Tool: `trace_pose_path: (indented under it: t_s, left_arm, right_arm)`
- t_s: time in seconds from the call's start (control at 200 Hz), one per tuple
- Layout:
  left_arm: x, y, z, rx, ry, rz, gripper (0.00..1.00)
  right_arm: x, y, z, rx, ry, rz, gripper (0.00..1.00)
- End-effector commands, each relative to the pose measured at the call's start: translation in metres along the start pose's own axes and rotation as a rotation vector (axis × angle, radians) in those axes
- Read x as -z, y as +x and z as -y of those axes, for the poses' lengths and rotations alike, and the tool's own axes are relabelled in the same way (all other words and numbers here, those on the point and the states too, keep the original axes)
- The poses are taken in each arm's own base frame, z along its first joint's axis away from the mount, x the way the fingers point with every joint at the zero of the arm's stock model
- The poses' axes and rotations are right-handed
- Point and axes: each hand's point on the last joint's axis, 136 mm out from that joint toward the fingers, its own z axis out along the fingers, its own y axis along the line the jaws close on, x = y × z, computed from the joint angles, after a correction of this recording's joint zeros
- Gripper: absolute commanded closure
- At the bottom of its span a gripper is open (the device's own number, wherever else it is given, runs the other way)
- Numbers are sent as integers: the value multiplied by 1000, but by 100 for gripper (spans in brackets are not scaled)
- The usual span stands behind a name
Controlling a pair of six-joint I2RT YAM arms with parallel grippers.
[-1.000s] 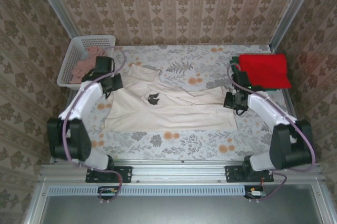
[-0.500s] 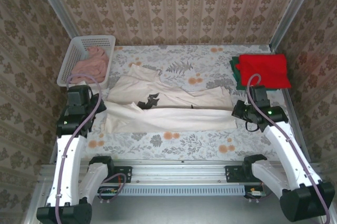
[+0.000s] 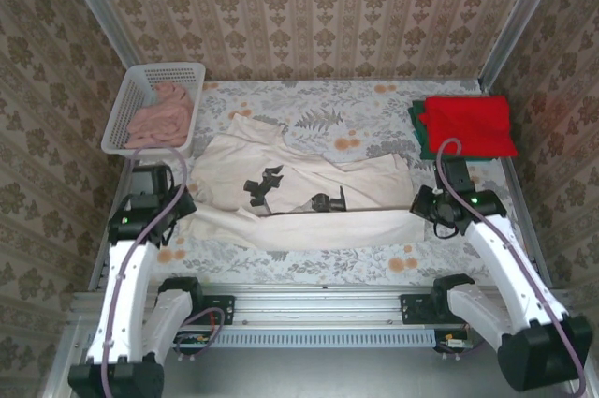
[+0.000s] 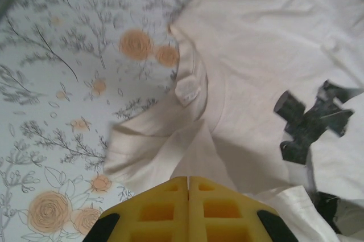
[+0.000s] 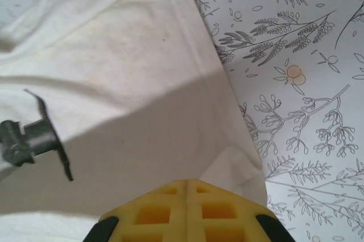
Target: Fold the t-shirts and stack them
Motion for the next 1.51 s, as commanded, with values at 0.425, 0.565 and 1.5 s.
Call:
trace_pose_path:
  t_s: [0.425,0.565,1.5]
  left_arm:
    - [-83,-60,28,-78,-83,-79,100]
    - [-94,-70,32,-97,-86,-73,100]
    - [-17,-17,-1,-55,-117,-76,100]
  right_arm:
    - [-63,-48,1,12,118,3,100]
    - [-74,-57,2,0,112,7,100]
    - [-11,-6,10,-63,-5,4,100]
